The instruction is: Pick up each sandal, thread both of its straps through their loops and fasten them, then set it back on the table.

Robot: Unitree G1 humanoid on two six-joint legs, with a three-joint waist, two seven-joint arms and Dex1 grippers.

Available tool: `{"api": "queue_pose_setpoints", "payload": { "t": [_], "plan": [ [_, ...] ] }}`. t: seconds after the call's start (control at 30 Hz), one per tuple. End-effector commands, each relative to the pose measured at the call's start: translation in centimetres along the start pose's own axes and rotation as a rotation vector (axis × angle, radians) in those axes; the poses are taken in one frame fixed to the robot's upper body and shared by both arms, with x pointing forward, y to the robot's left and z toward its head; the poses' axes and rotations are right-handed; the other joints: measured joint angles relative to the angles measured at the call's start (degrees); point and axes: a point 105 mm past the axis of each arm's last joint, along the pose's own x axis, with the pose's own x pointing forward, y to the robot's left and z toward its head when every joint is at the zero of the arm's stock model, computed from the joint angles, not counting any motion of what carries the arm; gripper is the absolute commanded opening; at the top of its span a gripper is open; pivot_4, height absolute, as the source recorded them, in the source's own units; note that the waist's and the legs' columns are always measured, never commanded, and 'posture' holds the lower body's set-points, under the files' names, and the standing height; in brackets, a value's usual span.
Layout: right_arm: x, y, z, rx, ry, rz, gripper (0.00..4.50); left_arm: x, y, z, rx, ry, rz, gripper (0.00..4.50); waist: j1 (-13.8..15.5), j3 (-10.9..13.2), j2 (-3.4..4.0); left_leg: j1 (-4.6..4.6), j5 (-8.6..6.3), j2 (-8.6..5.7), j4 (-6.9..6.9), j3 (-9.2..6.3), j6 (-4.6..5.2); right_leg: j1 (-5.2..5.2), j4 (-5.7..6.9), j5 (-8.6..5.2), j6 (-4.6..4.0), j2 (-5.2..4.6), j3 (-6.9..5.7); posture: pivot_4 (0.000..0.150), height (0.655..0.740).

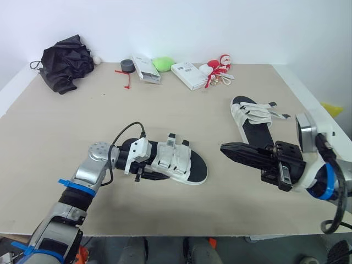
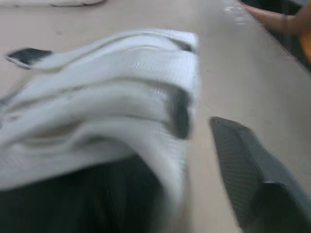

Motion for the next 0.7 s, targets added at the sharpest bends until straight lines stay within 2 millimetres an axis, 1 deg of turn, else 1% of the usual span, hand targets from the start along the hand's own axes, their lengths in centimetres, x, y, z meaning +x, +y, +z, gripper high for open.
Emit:
{"api": "queue_pose_setpoints", "payload": {
  "t": [0.03, 0.07, 0.13, 0.23, 0.3, 0.37, 0.4, 0.43, 0.5, 0.53, 0.57, 0.6, 0.67, 0.7],
  "plan": [
    [0.2, 0.0, 0.5, -0.033, -0.021, -0.012, 0.0, 0.4, 1.3, -1.3, -0.053, 0.02, 0.115, 0.62, 0.0, 0.0, 0.02, 0.0, 0.01, -0.01, 0.01, 0.01, 0.02, 0.01, 0.0, 0.02, 0.03, 0.05, 0.12, 0.15, 0.738],
    [0.3, 0.0, 0.5, -0.032, -0.025, -0.013, 0.0, 0.4, 1.9, -1.2, -0.079, 0.004, 0.161, 0.29, 0.0, 0.0, 0.01, 0.01, 0.07, -0.06, 0.07, 0.01, 0.12, 0.07, 0.0, 0.07, 0.1, 0.17, 0.39, 0.15, 0.738],
    [0.4, -0.1, 0.4, -0.024, -0.034, -0.015, 0.0, 0.2, 3.5, 0.0, -0.168, -0.096, 0.283, 0.04, 0.0, 0.0, 0.0, 0.02, 0.14, -0.06, 0.11, 0.01, 0.22, 0.1, 0.0, 0.15, 0.13, 0.28, 0.59, 0.15, 0.738],
    [0.5, -0.3, 0.3, -0.009, -0.042, -0.011, 0.0, 0.2, 4.6, 1.3, -0.259, -0.179, 0.375, 0.04, -0.1, 0.0, -0.01, 0.03, 0.31, -0.05, 0.12, 0.03, 0.5, 0.09, -0.01, 0.4, 0.15, 0.43, 0.84, 0.15, 0.738],
    [0.5, -0.4, 0.3, -0.007, -0.042, -0.008, 0.0, -0.5, 6.3, 1.4, -0.306, -0.174, 0.517, 0.04, -0.3, 0.0, 0.0, 0.05, 0.36, -0.02, 0.12, 0.05, 0.57, 0.05, 0.0, 0.49, 0.1, 0.51, 0.9, 0.15, 0.738],
    [0.6, -0.6, 0.4, -0.009, -0.048, -0.011, 0.0, -2.6, 9.1, 1.1, -0.331, -0.131, 0.757, 0.04, -0.3, 0.0, -0.06, 0.09, 0.41, 0.02, 0.12, 0.08, 0.66, 0.04, 0.01, 0.58, 0.08, 0.57, 0.96, 0.15, 0.738],
    [0.6, -0.8, 0.4, -0.009, -0.052, -0.015, 0.0, -4.8, 10.9, 0.7, -0.371, -0.117, 0.932, 0.04, -0.3, 0.0, -0.07, 0.08, 0.47, 0.04, 0.11, 0.06, 0.77, 0.01, 0.01, 0.68, 0.07, 0.64, 0.97, 0.15, 0.738],
    [0.7, -1.0, 0.4, -0.009, -0.054, -0.018, 0.0, -6.6, 12.1, 0.4, -0.406, -0.108, 1.063, 0.04, -0.4, 0.0, -0.07, 0.07, 0.5, 0.06, 0.11, 0.06, 0.8, -0.02, 0.01, 0.73, 0.07, 0.68, 0.99, 0.15, 0.738],
    [1.0, -1.5, 0.1, -0.008, -0.048, -0.031, 0.0, -10.1, 13.3, -0.3, -0.444, -0.065, 1.259, 0.04, -1.2, 0.0, -0.11, 0.07, 0.53, 0.09, 0.1, 0.07, 0.85, -0.09, 0.01, 0.83, 0.06, 0.76, 1.07, 0.15, 0.738],
    [1.2, -1.8, -0.1, -0.008, -0.044, -0.036, 0.0, -11.3, 13.7, -0.5, -0.442, -0.043, 1.319, 0.04, -1.3, 0.1, -0.11, 0.07, 0.53, 0.11, 0.09, 0.06, 0.85, -0.14, 0.01, 0.86, 0.08, 0.82, 1.13, 0.15, 0.738],
    [1.3, -1.9, -0.2, -0.007, -0.042, -0.038, 0.0, -12.1, 13.8, -0.8, -0.432, -0.017, 1.364, 0.04, -1.5, 0.1, -0.11, 0.06, 0.53, 0.11, 0.08, 0.07, 0.85, -0.15, 0.01, 0.86, 0.08, 0.83, 1.15, 0.15, 0.738],
    [1.3, -2.0, -0.3, -0.006, -0.042, -0.038, 0.0, -12.6, 13.9, -0.9, -0.431, -0.005, 1.389, 0.04, -1.5, 0.0, -0.11, 0.06, 0.53, 0.11, 0.03, 0.1, 0.85, -0.17, 0.0, 0.86, 0.08, 0.84, 1.21, 0.15, 0.738],
    [1.3, -2.2, -0.4, 0.0, -0.047, -0.037, 0.0, -12.9, 14.0, -1.1, -0.414, 0.023, 1.412, 0.04, -1.2, 0.1, -0.11, -0.04, 0.52, 0.04, -0.02, 0.11, 0.83, -0.22, -0.01, 0.79, 0.14, 0.77, 1.22, 0.15, 0.738],
    [1.4, -2.3, -0.5, 0.002, -0.046, -0.038, 0.0, -13.1, 14.1, -1.3, -0.412, 0.032, 1.427, 0.04, -0.5, 0.0, -0.12, -0.07, 0.5, 0.0, -0.02, 0.12, 0.81, -0.21, -0.02, 0.76, 0.18, 0.72, 1.22, 0.15, 0.738]
  ]
}}
